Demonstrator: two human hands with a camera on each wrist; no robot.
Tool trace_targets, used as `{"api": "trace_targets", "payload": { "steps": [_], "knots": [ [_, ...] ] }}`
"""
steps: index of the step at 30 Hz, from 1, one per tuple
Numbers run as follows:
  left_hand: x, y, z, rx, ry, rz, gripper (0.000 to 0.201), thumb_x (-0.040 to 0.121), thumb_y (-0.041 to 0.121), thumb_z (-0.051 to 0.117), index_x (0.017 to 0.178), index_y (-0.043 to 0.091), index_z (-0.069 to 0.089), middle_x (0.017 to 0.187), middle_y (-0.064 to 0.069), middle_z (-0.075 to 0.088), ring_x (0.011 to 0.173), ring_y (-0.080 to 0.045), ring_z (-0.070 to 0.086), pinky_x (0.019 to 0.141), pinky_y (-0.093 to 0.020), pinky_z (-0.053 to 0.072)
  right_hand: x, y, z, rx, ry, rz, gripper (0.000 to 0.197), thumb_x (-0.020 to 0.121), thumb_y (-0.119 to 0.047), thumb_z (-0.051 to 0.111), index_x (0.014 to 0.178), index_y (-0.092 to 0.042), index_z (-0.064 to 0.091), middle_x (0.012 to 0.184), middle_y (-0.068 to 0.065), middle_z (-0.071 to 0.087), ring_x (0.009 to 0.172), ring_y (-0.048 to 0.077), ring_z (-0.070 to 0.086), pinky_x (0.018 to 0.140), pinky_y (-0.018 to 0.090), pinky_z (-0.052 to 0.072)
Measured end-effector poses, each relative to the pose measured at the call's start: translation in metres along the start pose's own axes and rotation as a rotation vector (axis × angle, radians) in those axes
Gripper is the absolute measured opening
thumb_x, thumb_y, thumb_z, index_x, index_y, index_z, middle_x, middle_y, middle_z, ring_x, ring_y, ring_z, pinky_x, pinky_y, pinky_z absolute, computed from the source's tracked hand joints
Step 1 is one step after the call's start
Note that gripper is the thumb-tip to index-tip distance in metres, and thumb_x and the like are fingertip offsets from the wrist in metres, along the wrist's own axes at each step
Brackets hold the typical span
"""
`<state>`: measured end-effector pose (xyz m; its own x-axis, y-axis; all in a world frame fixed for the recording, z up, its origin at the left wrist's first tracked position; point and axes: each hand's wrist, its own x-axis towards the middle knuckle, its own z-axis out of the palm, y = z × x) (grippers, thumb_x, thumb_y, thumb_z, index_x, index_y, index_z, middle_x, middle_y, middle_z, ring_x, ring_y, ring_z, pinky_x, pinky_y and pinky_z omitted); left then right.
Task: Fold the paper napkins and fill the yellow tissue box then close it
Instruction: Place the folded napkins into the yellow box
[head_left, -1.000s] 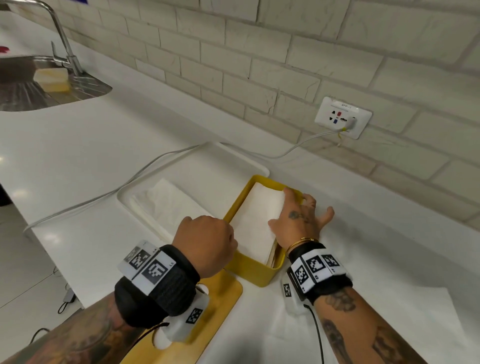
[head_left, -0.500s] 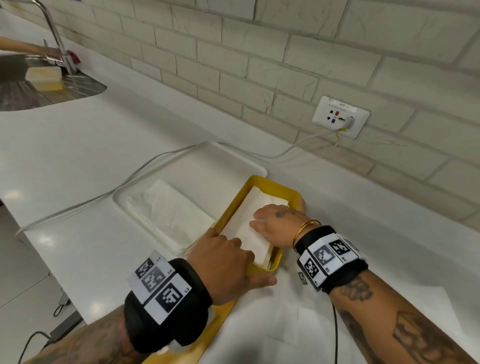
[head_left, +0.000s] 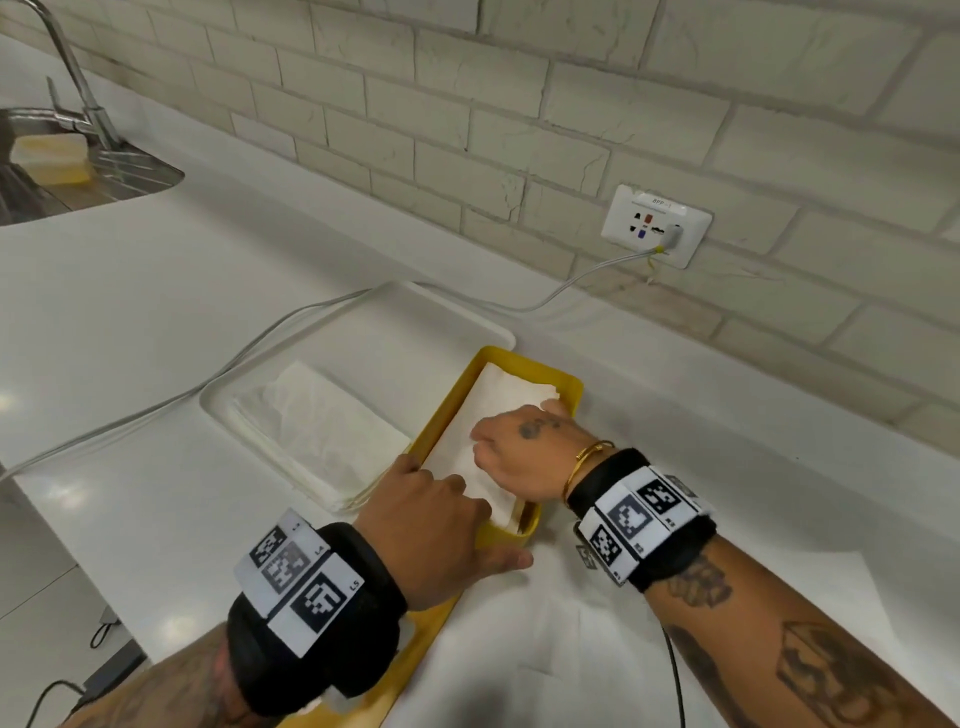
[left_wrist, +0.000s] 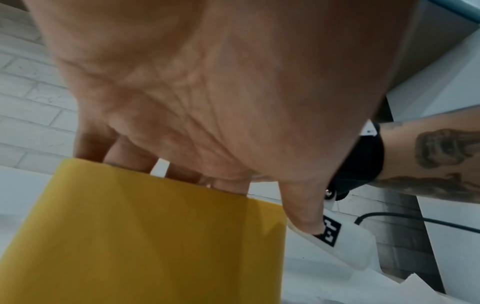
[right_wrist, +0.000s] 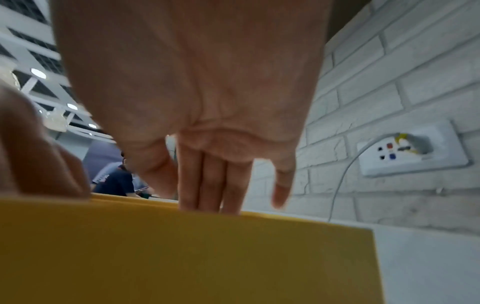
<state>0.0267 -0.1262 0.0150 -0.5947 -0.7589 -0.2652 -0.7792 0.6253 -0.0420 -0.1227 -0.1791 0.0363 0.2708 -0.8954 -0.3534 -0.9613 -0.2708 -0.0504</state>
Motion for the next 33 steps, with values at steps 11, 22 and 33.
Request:
{"api": "trace_targets", "payload": {
  "steps": [11, 22, 33],
  "knots": [
    [0.001, -0.004, 0.010, -0.038, 0.056, -0.003, 0.114, 0.062, 0.088, -0.014, 0.126, 0.034, 0.063, 0.107, 0.008, 0.068, 0.095, -0.017, 0.064, 0.105, -0.036, 0.034, 0.015, 0.038, 0.003, 0.200, 0.025, 0.221, 0.054, 0.106, -0.054, 0.024, 0.147, -0.024, 0.041, 0.152, 0.005, 0.049, 0.144, 0.026, 0.039, 0.124, 0.056, -0.004],
    [-0.027, 0.038, 0.012, -0.448, 0.689, 0.255, 0.049, 0.094, 0.053, 0.048, 0.117, 0.016, 0.072, 0.115, -0.001, 0.071, 0.105, -0.023, 0.064, 0.089, -0.034, 0.050, -0.188, 0.108, 0.016, 0.682, 0.465, 0.366, 0.026, 0.097, -0.042, 0.061, 0.118, -0.027, 0.067, 0.110, -0.015, 0.066, 0.107, 0.006, 0.061, 0.096, 0.025, 0.046],
    [-0.050, 0.173, 0.056, -0.226, -0.050, 0.498, 0.089, 0.072, 0.085, 0.016, 0.152, 0.051, 0.031, 0.167, 0.012, 0.020, 0.153, -0.010, 0.020, 0.121, -0.025, 0.019, -0.396, 0.104, 0.164, 0.804, 0.217, 0.678, 0.042, 0.085, -0.044, 0.077, 0.122, -0.048, 0.059, 0.130, -0.027, 0.055, 0.117, -0.005, 0.053, 0.102, 0.020, 0.044]
  ]
}}
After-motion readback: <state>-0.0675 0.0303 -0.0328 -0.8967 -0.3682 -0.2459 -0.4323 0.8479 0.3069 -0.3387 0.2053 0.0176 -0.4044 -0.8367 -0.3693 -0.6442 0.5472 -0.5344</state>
